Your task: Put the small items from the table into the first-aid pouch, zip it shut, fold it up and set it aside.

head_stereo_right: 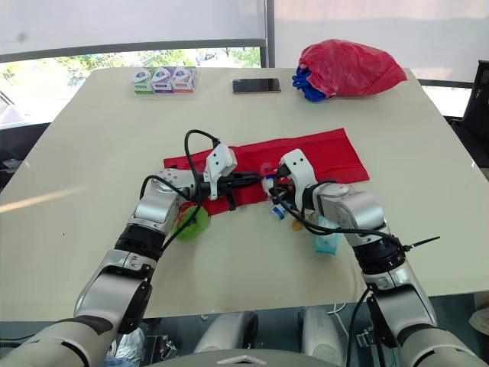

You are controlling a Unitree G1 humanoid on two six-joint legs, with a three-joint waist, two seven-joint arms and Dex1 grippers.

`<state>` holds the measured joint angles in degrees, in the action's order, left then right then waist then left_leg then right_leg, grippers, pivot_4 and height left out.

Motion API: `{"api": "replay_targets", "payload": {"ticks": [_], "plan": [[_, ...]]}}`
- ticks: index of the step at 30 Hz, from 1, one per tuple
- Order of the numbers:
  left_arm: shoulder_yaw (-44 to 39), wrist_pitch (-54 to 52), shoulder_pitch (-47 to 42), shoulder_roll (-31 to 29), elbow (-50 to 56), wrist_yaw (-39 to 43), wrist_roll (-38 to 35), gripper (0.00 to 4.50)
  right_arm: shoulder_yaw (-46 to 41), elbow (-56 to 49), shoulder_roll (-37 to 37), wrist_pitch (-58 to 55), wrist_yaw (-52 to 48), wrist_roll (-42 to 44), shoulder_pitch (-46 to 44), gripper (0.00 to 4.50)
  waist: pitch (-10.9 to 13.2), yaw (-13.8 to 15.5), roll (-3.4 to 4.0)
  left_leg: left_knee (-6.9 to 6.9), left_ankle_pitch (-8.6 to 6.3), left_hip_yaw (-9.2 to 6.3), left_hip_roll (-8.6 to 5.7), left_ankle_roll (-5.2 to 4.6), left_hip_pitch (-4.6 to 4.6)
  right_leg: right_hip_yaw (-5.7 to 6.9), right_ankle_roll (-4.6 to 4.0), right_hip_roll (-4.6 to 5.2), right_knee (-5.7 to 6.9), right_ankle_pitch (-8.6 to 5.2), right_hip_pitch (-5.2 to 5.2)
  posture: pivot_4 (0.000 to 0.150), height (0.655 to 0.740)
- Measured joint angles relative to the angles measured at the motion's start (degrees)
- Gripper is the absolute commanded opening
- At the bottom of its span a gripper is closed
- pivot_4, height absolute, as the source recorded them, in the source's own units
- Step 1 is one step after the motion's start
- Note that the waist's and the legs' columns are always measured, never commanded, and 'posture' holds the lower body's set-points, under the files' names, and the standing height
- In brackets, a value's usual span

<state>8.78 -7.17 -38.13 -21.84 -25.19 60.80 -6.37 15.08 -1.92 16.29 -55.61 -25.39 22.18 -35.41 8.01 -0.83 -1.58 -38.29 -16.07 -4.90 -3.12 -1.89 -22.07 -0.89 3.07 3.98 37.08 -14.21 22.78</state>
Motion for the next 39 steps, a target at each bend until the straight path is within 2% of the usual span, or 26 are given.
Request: {"api": "replay_targets", "payload": {"ticks": [10,21,34,35,37,39], "plan": [[0.8,1.0,-0.6,0.2,0.2,0.3,0.2,0.0,3.4,8.7,-1.1,10.8,-7.9,-5.9,-3.2,0.04,0.0,-0.1,0.01,0.0,0.0,0.01,0.0,0.0,0.02,-0.01,0.0,-0.01,0.0,0.0,-0.01,0.15,0.74],[0.8,1.4,-1.2,0.2,0.2,0.9,0.1,0.0,0.3,19.9,-6.3,23.2,-8.0,-9.9,-4.4,0.04,0.0,-0.1,0.04,0.01,0.01,0.01,0.0,0.01,0.03,-0.01,0.0,0.0,0.0,0.0,0.0,0.15,0.74],[0.9,2.2,-1.7,0.2,-0.2,2.8,0.1,0.0,-2.1,24.0,-8.1,29.4,-8.9,-11.9,-4.1,0.04,0.0,-0.1,0.08,0.02,0.01,0.0,0.0,0.01,0.02,-0.01,0.0,0.0,0.0,0.0,0.0,0.15,0.74],[0.9,2.4,-1.7,0.2,-0.2,2.8,0.1,0.0,-2.1,23.9,-8.1,29.4,-9.1,-11.9,-4.1,0.74,0.0,-0.1,0.08,0.02,0.01,0.0,0.0,0.01,0.02,-0.01,0.0,0.0,0.0,0.0,0.0,0.15,0.74],[1.0,2.9,-2.2,0.2,-1.2,3.1,0.2,0.0,-2.1,23.2,-7.7,29.5,-9.4,-12.4,-3.6,1.23,0.0,-0.1,0.08,0.02,0.01,0.0,-0.01,0.01,0.02,0.0,0.0,0.0,0.0,0.0,0.0,0.15,0.74],[1.0,3.7,-2.9,0.0,-3.1,3.1,0.6,0.0,-1.9,22.2,-7.2,29.6,-10.3,-12.9,-2.8,2.19,0.0,-0.2,0.08,0.02,0.01,0.01,-0.01,0.01,0.02,-0.01,0.0,-0.01,0.0,0.0,0.0,0.15,0.74]]}}
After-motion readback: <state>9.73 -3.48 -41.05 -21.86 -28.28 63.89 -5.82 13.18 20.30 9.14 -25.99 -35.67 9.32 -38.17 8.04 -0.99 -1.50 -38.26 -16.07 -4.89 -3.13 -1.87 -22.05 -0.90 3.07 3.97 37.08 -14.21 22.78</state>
